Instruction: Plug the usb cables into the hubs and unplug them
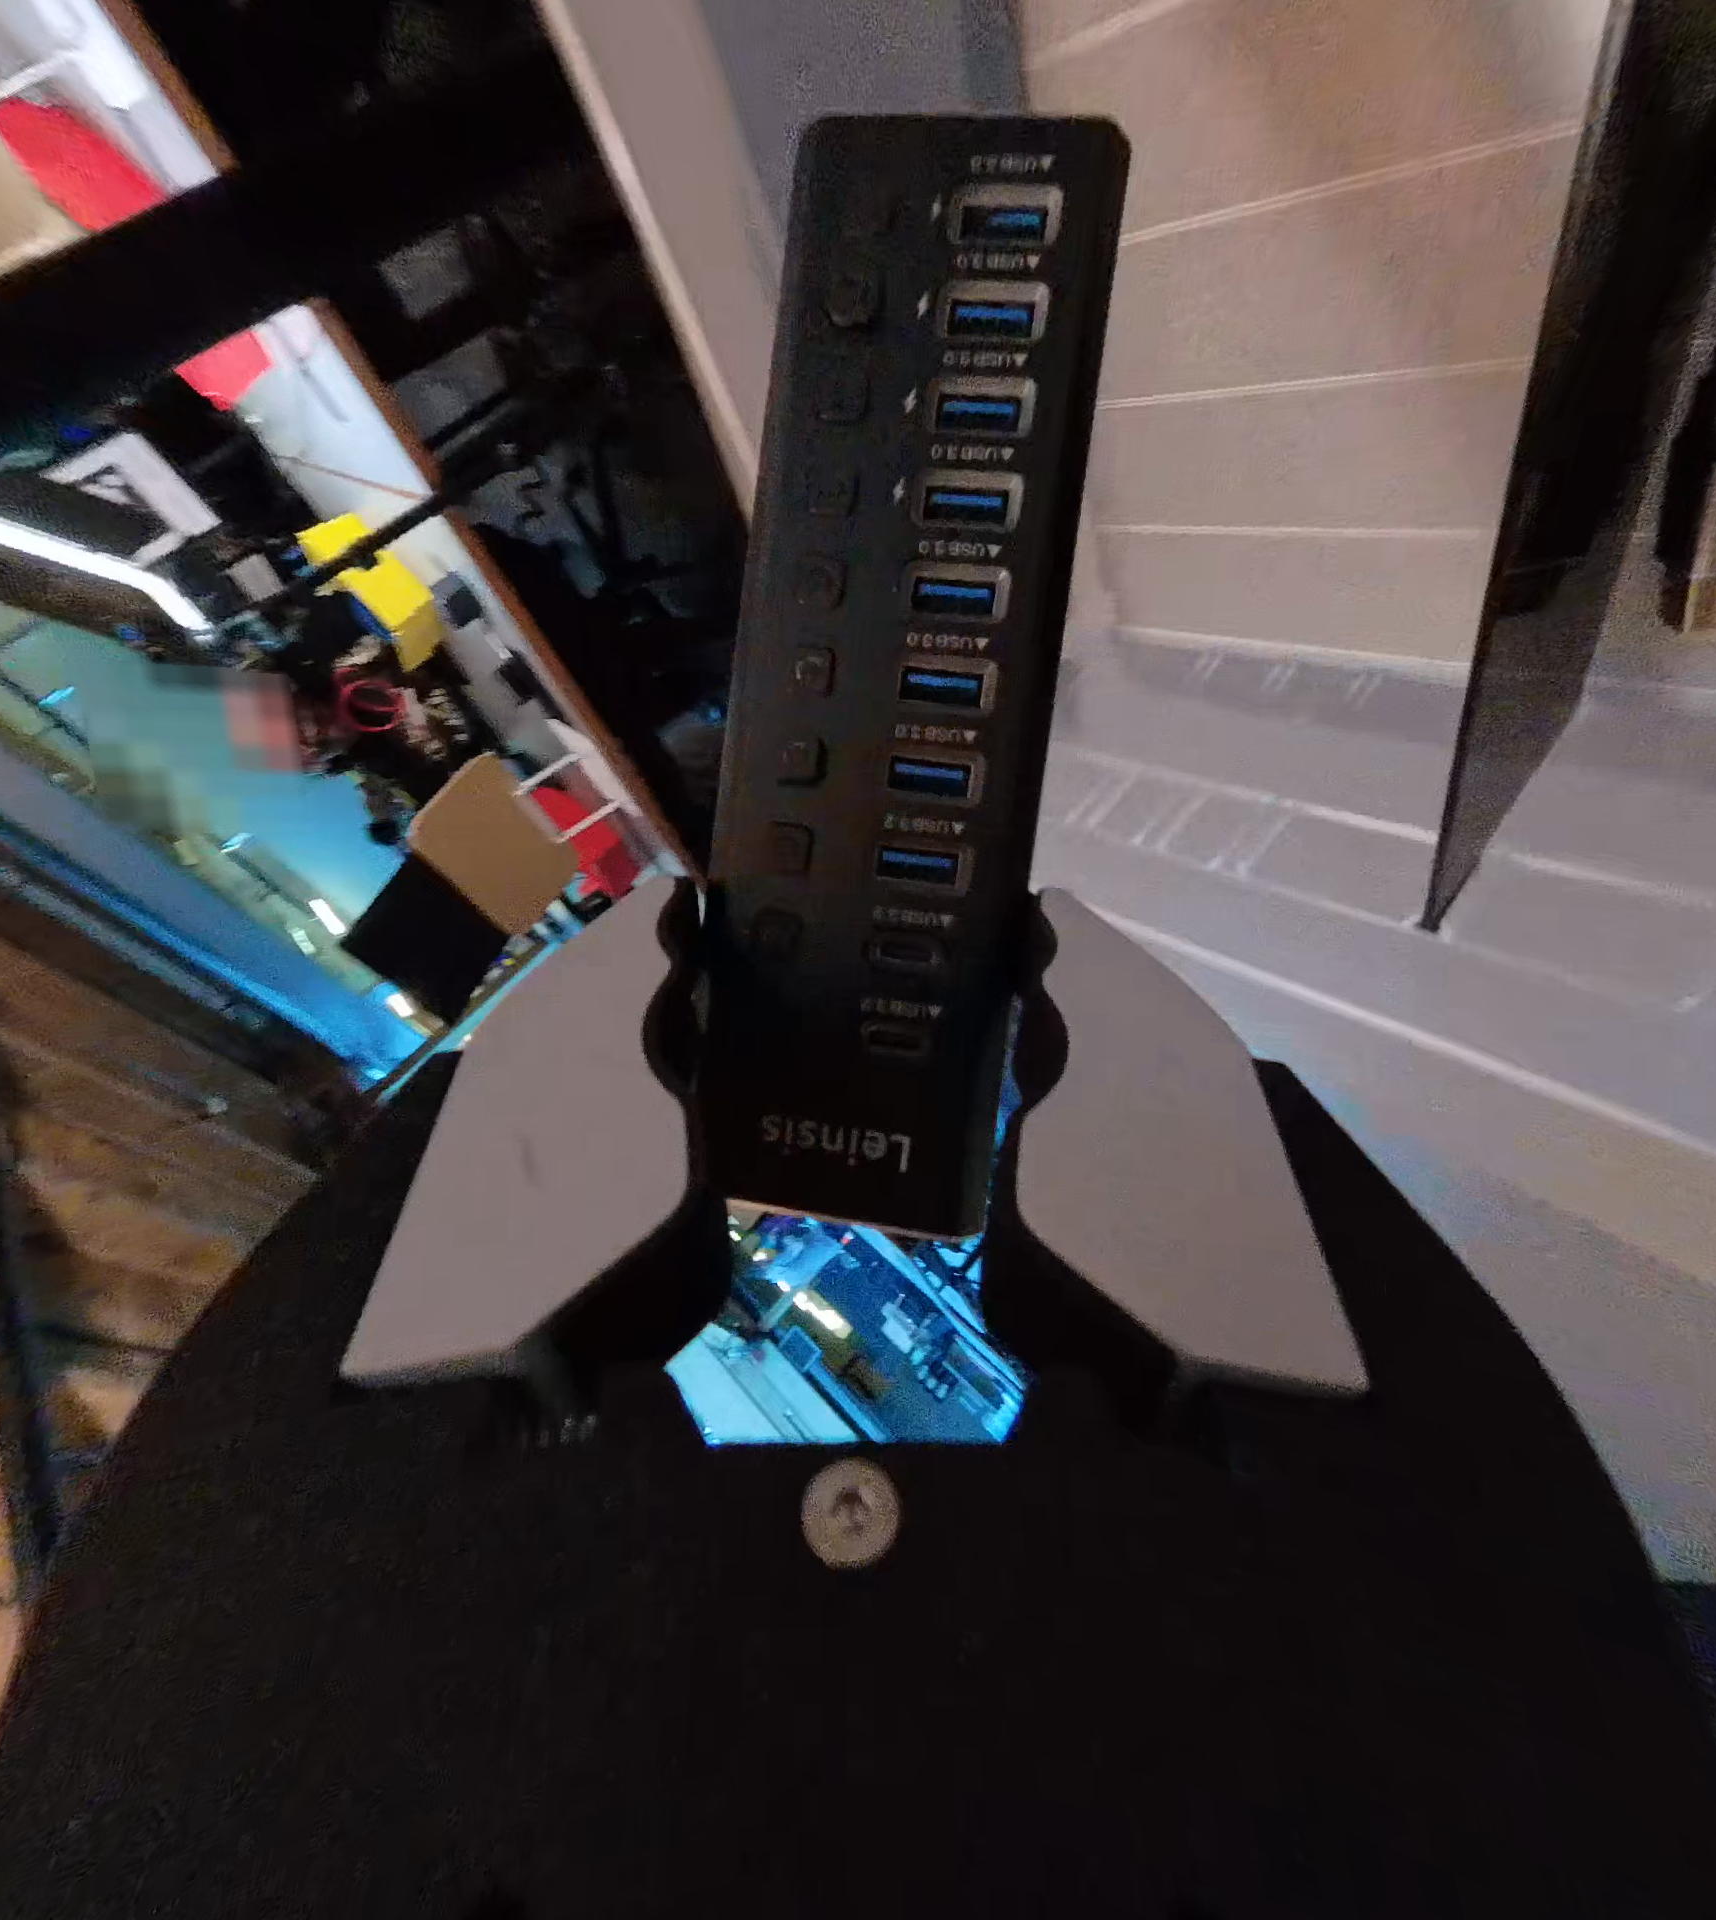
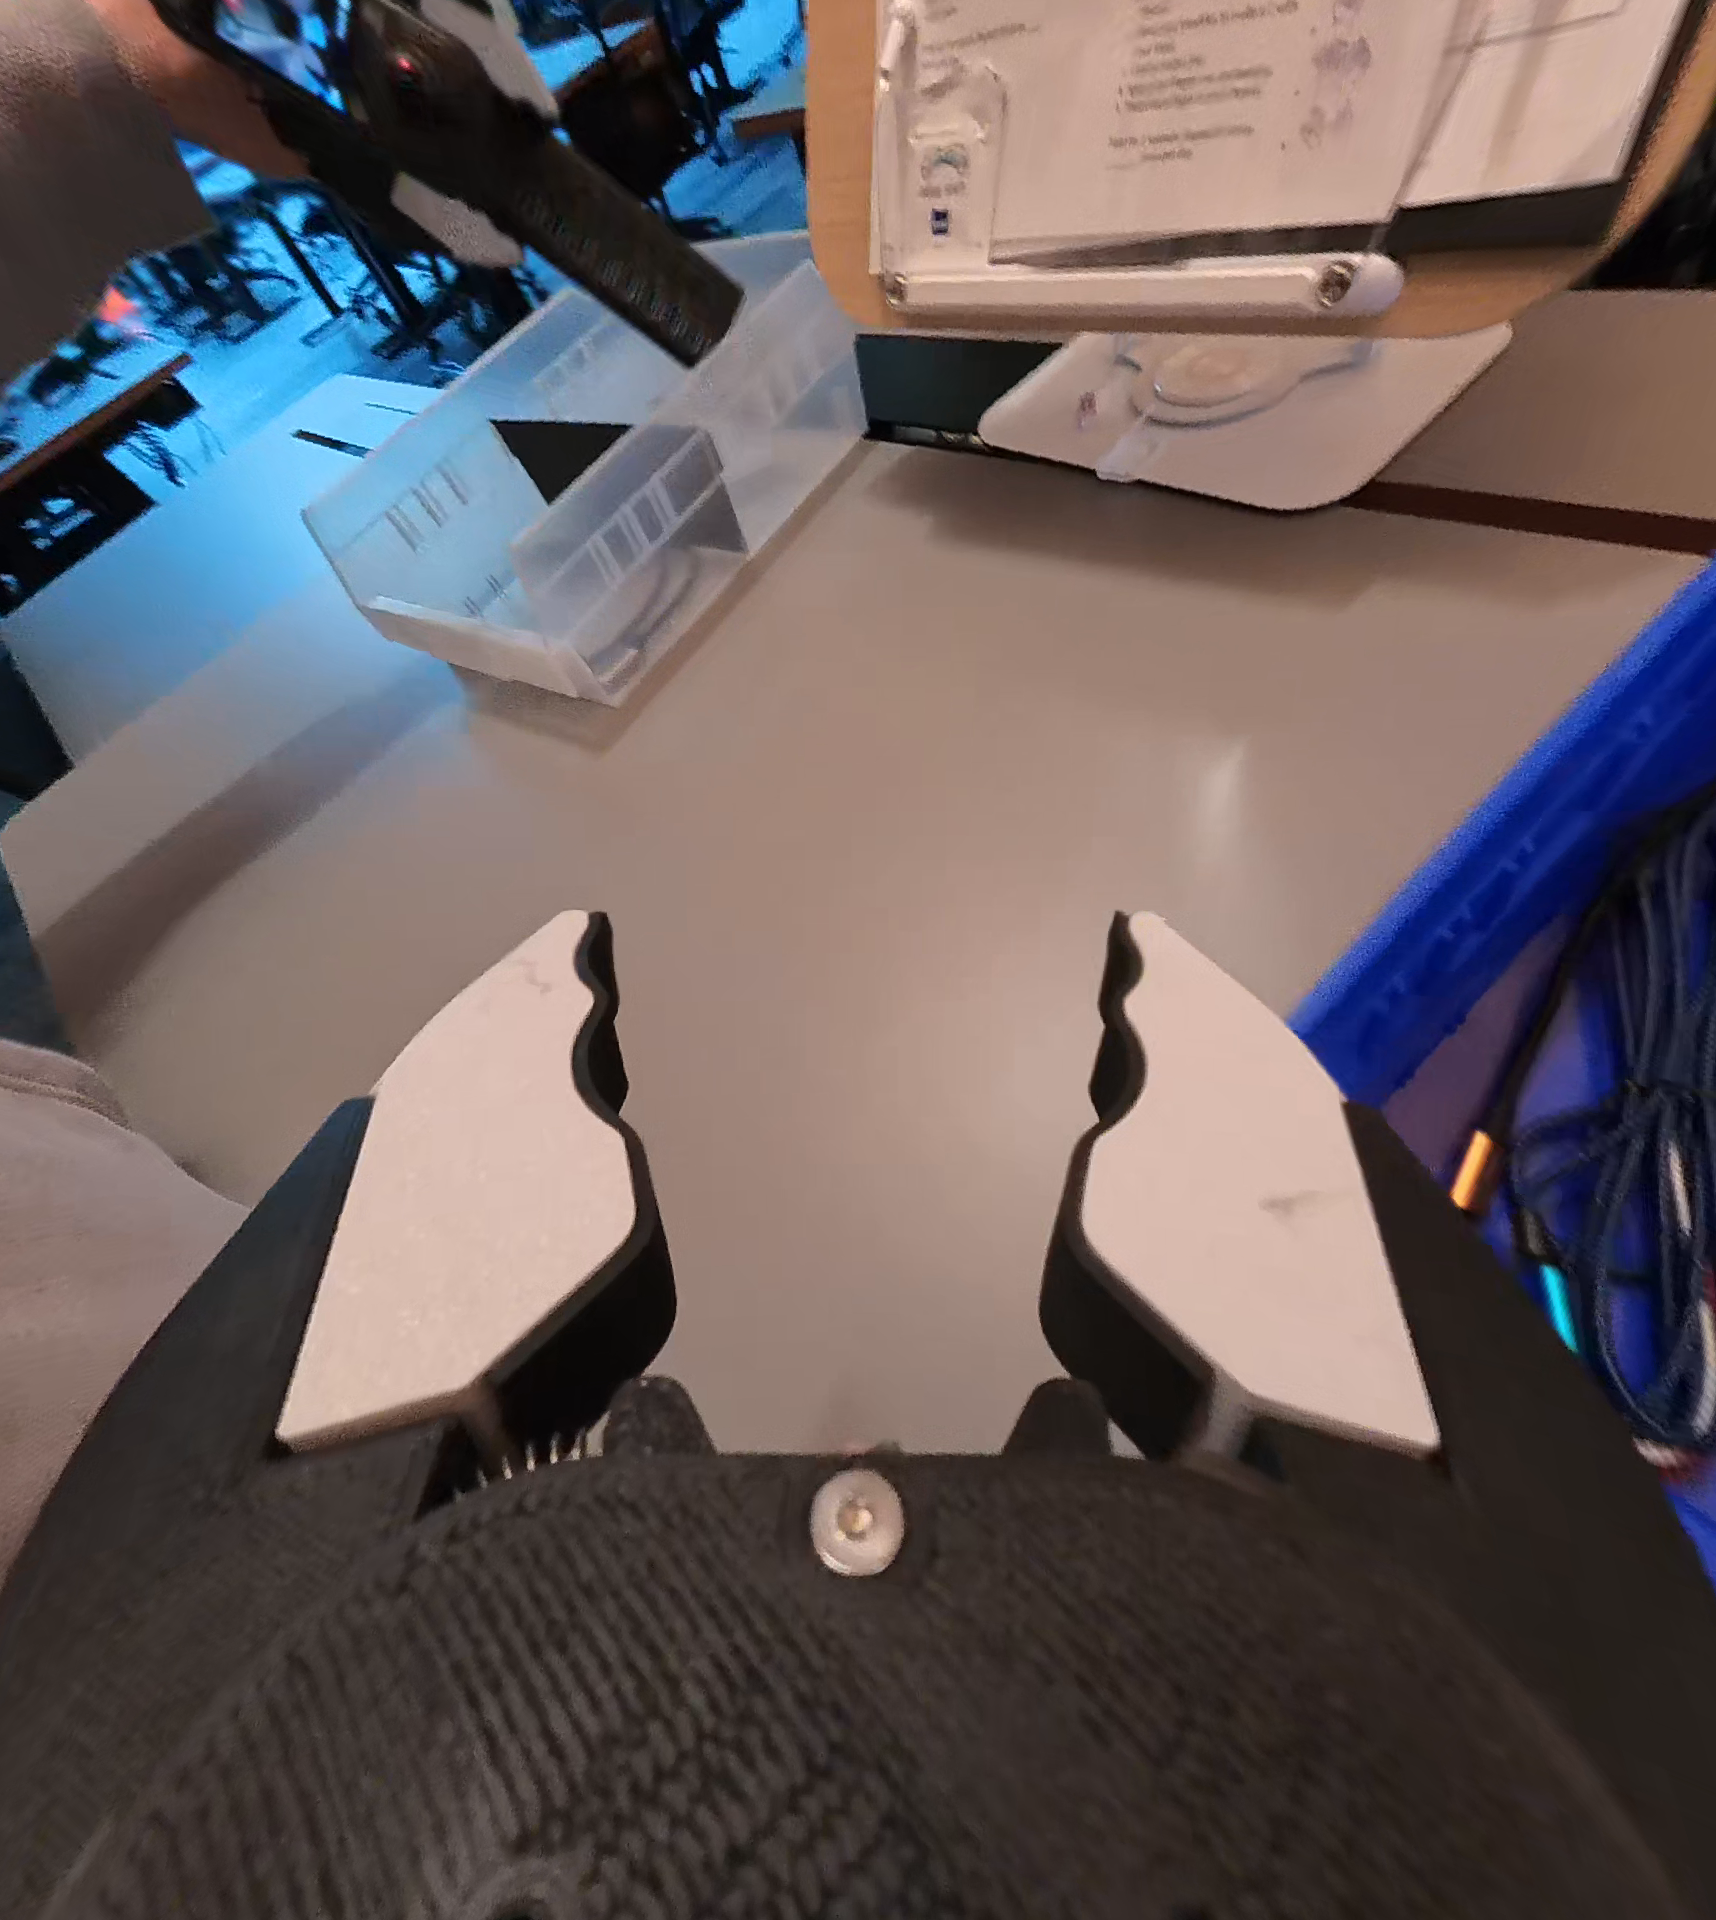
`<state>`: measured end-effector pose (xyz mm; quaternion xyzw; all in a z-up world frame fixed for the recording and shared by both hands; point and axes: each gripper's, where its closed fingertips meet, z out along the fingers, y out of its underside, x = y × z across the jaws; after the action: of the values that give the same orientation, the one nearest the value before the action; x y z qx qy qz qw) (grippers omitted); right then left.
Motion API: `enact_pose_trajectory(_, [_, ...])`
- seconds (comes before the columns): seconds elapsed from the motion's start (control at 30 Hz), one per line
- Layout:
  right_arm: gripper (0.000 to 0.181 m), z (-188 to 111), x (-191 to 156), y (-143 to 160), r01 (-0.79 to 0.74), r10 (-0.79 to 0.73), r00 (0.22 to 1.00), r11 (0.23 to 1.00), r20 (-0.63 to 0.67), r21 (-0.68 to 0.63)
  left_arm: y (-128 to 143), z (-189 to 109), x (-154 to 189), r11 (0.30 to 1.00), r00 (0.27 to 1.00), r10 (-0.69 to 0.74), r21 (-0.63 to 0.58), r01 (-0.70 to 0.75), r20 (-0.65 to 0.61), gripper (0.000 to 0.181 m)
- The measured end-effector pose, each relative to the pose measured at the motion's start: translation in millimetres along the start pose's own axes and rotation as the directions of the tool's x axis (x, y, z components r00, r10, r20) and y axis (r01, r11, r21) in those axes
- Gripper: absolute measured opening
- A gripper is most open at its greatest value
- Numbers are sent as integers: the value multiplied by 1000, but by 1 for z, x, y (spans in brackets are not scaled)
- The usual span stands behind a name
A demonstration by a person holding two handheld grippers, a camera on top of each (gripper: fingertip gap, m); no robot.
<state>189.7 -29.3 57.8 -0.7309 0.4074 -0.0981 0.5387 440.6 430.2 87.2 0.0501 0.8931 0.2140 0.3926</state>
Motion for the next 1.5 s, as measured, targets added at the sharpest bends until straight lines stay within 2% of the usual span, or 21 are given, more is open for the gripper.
enact_pose_trajectory(0.13, [92,19,-19,-19,111,-112,993,993,25,47,-15,-97,-25,993,981,-49,113,29,186,57])
enact_pose_trajectory(0.23, [95,41,-37,-43,371,-369,929,925,-37,86,-63,-162,-14,953,969,-90,303,16,229,58])
enact_pose_trajectory(0.33, [104,63,-52,-68,661,-641,748,744,-173,99,-124,-219,8,896,950,-63,437,-81,306,58])
enact_pose_trajectory(0.4, [106,74,-59,-78,787,-752,611,610,-249,90,-161,-251,23,856,934,-44,496,-148,355,58])
enact_pose_trajectory(0.47, [110,84,-61,-71,865,-836,489,501,-250,15,-188,-273,34,823,922,-37,535,-191,386,58])
enact_pose_trajectory(0.57, [99,87,-68,-56,911,-892,399,412,-212,-23,-211,-293,41,792,918,-61,579,-195,392,57])
enact_pose_trajectory(0.63, [94,85,-66,-50,903,-886,409,427,-219,-41,-221,-300,45,780,917,-70,595,-195,393,57])
enact_pose_trajectory(0.77, [60,75,-59,-49,907,-881,394,419,-262,-48,-236,-303,54,768,917,-53,603,-215,395,57])
enact_pose_trajectory(0.93, [61,70,-51,-41,898,-872,403,436,-279,-65,-244,-299,54,760,911,-92,619,-196,401,57])
enact_pose_trajectory(1.03, [60,65,-46,-44,869,-831,454,493,-322,-47,-235,-308,37,706,873,-307,706,-58,380,70])
enact_pose_trajectory(1.07, [60,62,-43,-48,865,-820,454,499,-349,-47,-227,-314,30,642,846,-433,765,47,311,74])
enact_pose_trajectory(1.1, [60,59,-40,-52,862,-807,451,504,-380,-47,-218,-320,25,529,802,-567,829,181,186,79])
enact_pose_trajectory(1.13, [60,56,-38,-56,854,-791,462,519,-400,-39,-210,-323,22,353,731,-682,873,336,-5,83])
enact_pose_trajectory(1.17, [60,53,-35,-59,845,-775,476,534,-415,-29,-205,-325,23,118,623,-740,863,492,-254,85])
enact_pose_trajectory(1.2, [60,49,-34,-63,844,-762,477,536,-437,-14,-204,-323,27,-153,465,-711,762,629,-528,85])
enact_pose_trajectory(1.23, [60,46,-35,-67,847,-751,474,532,-460,4,-207,-320,32,-414,279,-569,563,716,-774,84])
enact_pose_trajectory(1.27, [60,44,-37,-71,849,-743,477,528,-471,27,-215,-320,38,-598,132,-330,315,737,-935,84])
enact_pose_trajectory(1.3, [60,46,-42,-70,839,-741,508,541,-439,58,-222,-322,43,-693,53,-84,97,714,-995,81])
enact_pose_trajectory(1.33, [60,48,-49,-68,830,-744,536,552,-399,84,-227,-322,47,-731,33,89,-43,681,-995,71])
enact_pose_trajectory(1.37, [59,51,-53,-66,831,-751,538,549,-382,90,-232,-318,52,-744,36,169,-104,660,-985,61])
enact_pose_trajectory(1.5, [60,67,-67,-44,825,-782,552,563,-289,53,-235,-320,55,-819,114,203,-104,565,-973,46])
